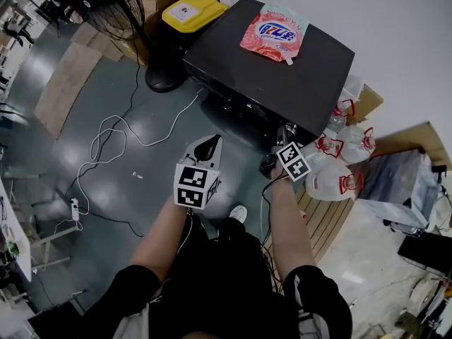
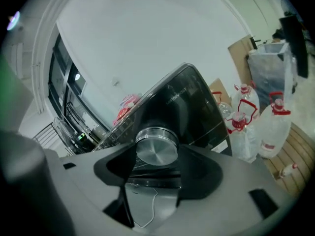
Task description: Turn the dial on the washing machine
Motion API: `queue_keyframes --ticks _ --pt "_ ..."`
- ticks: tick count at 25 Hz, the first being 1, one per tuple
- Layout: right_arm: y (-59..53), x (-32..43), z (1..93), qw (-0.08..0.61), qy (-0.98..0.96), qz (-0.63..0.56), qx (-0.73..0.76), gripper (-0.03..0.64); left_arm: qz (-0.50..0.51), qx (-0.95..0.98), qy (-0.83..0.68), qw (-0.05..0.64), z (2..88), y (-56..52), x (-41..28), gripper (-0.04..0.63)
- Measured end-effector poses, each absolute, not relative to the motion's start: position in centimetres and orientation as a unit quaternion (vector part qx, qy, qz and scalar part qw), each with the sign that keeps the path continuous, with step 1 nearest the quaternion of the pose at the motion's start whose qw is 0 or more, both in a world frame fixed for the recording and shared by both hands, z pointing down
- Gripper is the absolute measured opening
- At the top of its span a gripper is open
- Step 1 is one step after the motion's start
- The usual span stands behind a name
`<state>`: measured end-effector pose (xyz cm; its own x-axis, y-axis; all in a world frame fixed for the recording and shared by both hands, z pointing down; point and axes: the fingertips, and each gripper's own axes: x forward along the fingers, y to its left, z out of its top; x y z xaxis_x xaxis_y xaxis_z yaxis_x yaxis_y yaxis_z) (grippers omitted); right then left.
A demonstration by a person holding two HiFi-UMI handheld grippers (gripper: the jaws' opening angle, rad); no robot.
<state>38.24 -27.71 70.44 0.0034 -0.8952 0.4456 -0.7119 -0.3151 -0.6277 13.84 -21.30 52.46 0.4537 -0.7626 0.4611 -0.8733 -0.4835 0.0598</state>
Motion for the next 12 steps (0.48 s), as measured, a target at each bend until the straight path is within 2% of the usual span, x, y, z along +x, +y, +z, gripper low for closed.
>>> queue_keyframes --ticks 12 --pt "-27.63 38.43 70.62 0.26 0.562 -0.504 -0.602 0.273 0.192 0.843 -0.479 0.151 52.7 -21.44 14.65 0.006"
